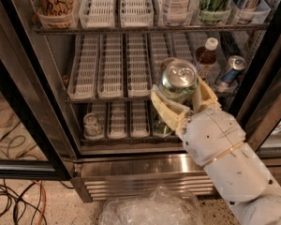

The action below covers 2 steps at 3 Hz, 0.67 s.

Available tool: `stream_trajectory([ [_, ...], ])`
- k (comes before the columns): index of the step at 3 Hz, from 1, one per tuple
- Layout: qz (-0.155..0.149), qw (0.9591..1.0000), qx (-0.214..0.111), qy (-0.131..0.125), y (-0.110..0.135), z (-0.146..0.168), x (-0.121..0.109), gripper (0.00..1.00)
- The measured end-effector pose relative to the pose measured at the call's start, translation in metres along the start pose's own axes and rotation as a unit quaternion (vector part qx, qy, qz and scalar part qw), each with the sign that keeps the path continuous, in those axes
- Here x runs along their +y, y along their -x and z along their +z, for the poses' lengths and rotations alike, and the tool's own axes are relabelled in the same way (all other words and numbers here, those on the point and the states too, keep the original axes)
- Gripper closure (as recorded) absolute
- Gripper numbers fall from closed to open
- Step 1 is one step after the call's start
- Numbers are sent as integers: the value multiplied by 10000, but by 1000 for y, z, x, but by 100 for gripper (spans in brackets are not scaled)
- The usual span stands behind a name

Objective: Pick green can from top shelf of fridge

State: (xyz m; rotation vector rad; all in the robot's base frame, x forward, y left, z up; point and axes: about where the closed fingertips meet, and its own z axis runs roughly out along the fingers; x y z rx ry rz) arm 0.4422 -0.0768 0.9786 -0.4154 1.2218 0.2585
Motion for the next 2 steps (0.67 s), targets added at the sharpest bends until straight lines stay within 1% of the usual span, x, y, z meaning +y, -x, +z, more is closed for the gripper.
stream_trajectory([
  [1, 92, 9995, 290, -32, -17, -12, 9, 100],
  [2, 92, 9995, 290, -32, -17, -12, 9, 100],
])
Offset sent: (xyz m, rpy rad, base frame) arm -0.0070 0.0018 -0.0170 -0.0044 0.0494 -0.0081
